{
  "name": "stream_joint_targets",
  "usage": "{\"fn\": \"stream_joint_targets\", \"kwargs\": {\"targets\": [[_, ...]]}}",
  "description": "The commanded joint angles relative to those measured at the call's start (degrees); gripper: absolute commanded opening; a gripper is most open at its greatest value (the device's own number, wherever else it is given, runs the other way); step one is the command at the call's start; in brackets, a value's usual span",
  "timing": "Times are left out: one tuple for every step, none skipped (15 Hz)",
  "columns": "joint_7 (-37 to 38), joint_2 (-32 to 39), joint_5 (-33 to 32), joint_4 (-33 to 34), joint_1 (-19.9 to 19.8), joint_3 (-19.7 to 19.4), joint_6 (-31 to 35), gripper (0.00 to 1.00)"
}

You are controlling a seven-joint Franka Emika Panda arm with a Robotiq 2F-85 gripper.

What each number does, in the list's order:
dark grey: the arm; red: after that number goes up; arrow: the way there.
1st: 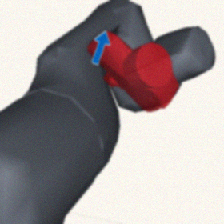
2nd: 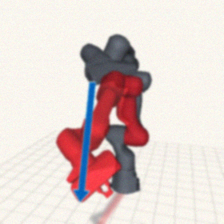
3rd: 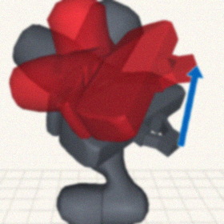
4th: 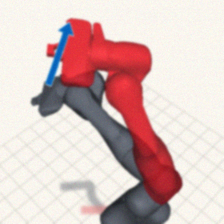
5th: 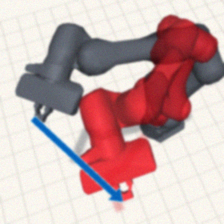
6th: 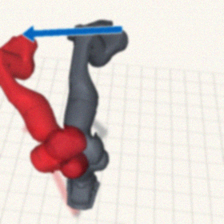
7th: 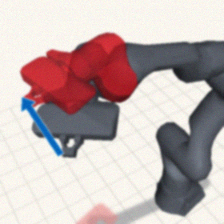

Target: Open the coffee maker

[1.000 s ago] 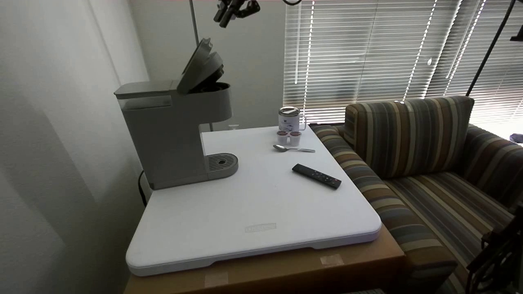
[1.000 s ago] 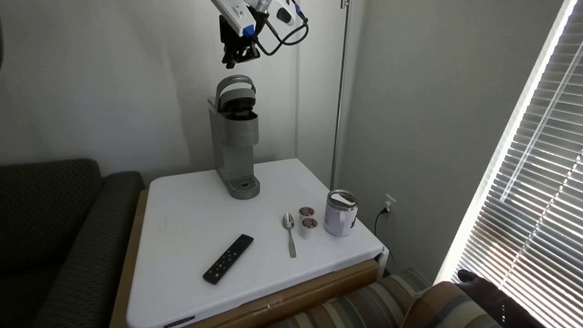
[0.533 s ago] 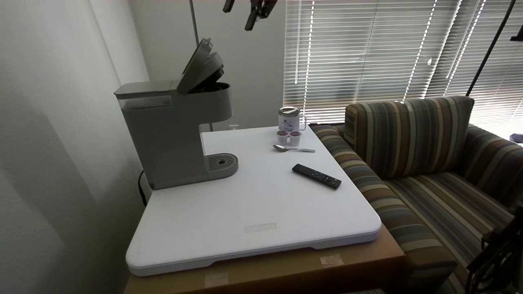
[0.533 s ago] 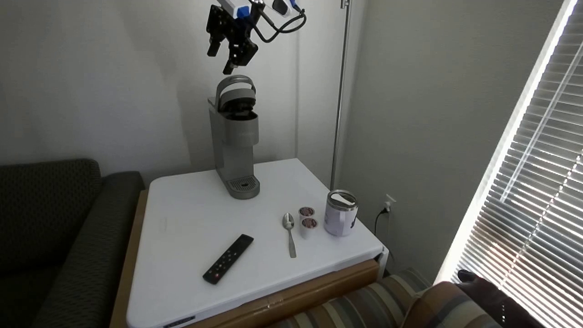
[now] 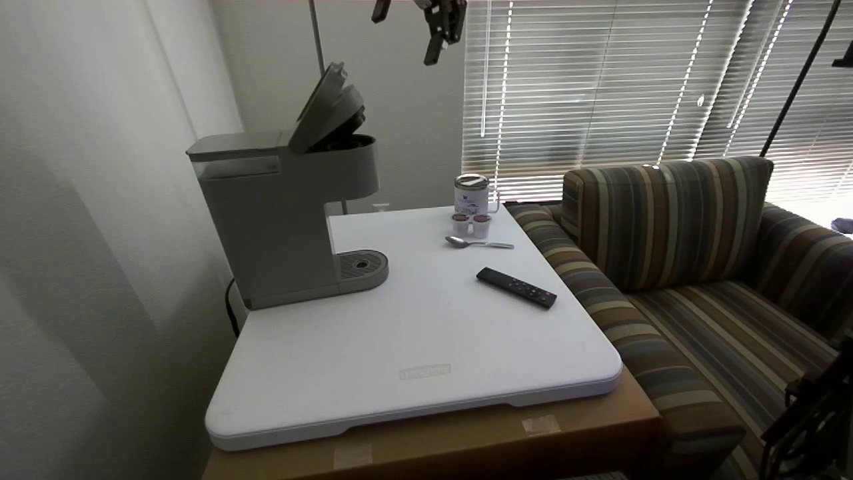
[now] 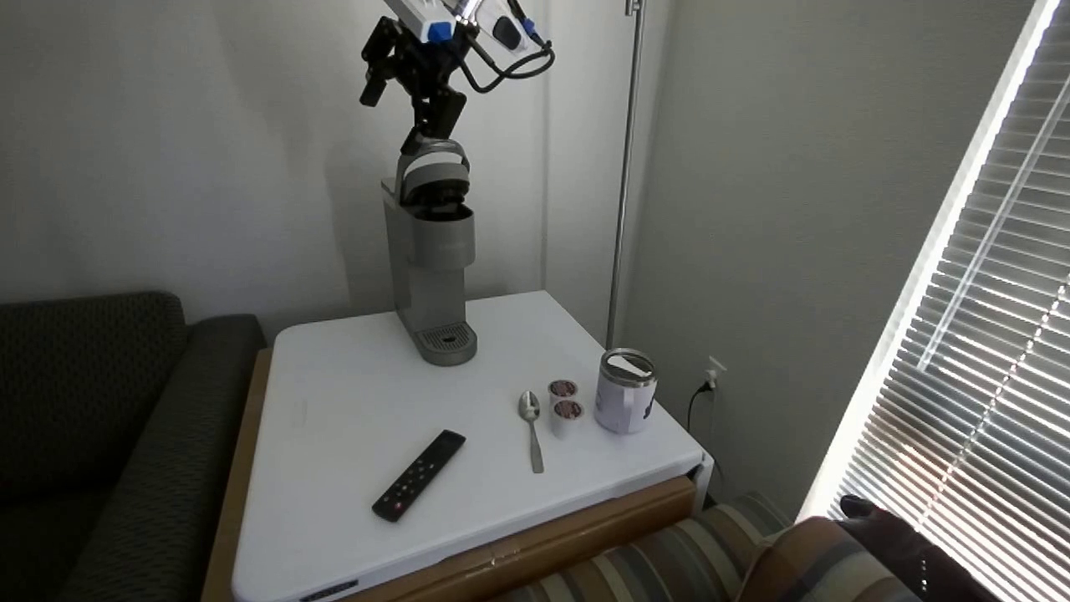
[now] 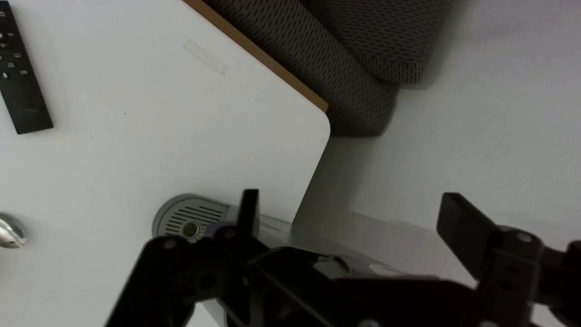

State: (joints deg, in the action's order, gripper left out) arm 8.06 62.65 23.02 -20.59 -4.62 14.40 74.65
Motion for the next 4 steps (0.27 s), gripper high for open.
{"fn": "stream_joint_targets", "kwargs": {"targets": [[0.0, 0.2, 0.3, 0.0, -0.1, 0.2, -0.7, 1.0], [0.0, 0.4, 0.7, 0.0, -0.3, 0.4, -1.2, 1.0], [0.0, 0.6, 0.9, 0.0, -0.4, 0.4, -1.3, 1.0], [0.0, 0.8, 1.0, 0.0, -0.4, 0.4, -1.4, 1.0]]}}
